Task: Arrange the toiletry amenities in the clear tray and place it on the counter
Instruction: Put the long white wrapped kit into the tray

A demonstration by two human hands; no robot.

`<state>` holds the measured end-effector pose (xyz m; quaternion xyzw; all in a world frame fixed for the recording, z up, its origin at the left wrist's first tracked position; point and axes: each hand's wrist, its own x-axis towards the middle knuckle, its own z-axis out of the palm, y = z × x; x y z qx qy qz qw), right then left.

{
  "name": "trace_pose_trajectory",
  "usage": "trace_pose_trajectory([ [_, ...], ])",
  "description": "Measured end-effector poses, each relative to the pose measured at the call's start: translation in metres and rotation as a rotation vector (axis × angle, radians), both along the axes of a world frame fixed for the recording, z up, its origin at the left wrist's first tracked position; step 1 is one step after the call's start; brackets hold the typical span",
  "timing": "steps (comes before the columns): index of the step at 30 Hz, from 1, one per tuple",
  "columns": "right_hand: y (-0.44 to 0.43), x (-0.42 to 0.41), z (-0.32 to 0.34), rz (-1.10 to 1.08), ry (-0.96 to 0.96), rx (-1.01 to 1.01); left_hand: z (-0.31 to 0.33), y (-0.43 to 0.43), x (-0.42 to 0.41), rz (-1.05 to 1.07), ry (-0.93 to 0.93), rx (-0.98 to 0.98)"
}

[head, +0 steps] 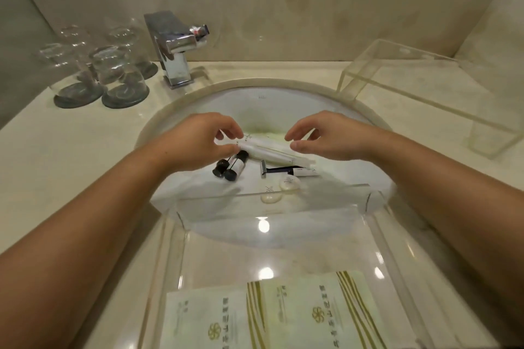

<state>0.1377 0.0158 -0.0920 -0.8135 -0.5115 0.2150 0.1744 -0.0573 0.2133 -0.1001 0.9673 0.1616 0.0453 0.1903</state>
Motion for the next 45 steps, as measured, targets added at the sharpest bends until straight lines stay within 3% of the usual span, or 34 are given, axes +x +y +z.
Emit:
trace_pose_trajectory([
  [8, 0.037, 0.039, -0.052, -0.041, -0.070, -0.146, -0.041, 0.036, 0.051, -0.056, 0.127, 0.097],
  [16, 0.054, 0.051, -0.081, -0.030, -0.076, -0.211, -0.062, 0.055, 0.079, -0.063, 0.235, 0.044],
  [45, 0.060, 0.053, -0.091, -0.088, -0.091, -0.209, -0.075, 0.046, 0.089, -0.036, 0.304, -0.027],
])
